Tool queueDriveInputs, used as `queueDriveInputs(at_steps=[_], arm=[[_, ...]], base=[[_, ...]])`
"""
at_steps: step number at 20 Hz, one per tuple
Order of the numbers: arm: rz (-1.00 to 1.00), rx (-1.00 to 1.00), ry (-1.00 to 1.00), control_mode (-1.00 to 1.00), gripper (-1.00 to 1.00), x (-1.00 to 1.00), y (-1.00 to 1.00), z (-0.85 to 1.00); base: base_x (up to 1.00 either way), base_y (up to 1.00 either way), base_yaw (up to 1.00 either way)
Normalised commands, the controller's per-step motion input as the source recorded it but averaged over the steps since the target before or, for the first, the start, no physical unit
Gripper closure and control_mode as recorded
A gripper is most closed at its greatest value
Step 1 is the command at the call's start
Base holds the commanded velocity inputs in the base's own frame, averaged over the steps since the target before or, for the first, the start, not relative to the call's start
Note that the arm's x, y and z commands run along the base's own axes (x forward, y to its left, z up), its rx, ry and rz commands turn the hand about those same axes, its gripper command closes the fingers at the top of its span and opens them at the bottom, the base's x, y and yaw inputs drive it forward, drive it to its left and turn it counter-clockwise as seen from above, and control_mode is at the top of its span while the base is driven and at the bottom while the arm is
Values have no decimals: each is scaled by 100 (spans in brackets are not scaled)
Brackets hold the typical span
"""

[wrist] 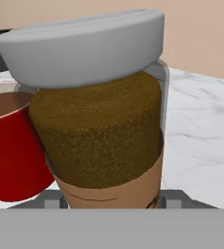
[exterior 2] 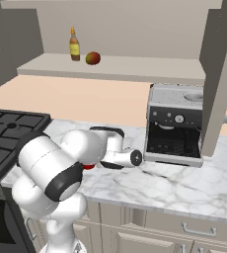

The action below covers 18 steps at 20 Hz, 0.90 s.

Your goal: Pick the cinnamon and honey bottle from the cabinet and place them next to the mug.

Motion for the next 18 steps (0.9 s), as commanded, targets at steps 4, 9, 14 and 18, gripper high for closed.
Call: queueDriveInputs(at_steps=[4, 9, 14, 18], arm=[[6, 0, 3, -100, 100, 0, 0, -11], [4, 0, 1, -100, 100, 0, 0, -28], [3, 0, 0, -100, 100, -1, 0, -31], [2, 0, 0, -100, 100, -13, 0, -13]], base=[[0, 0, 0], [0, 0, 0], [0, 0, 0], [0, 0, 0]])
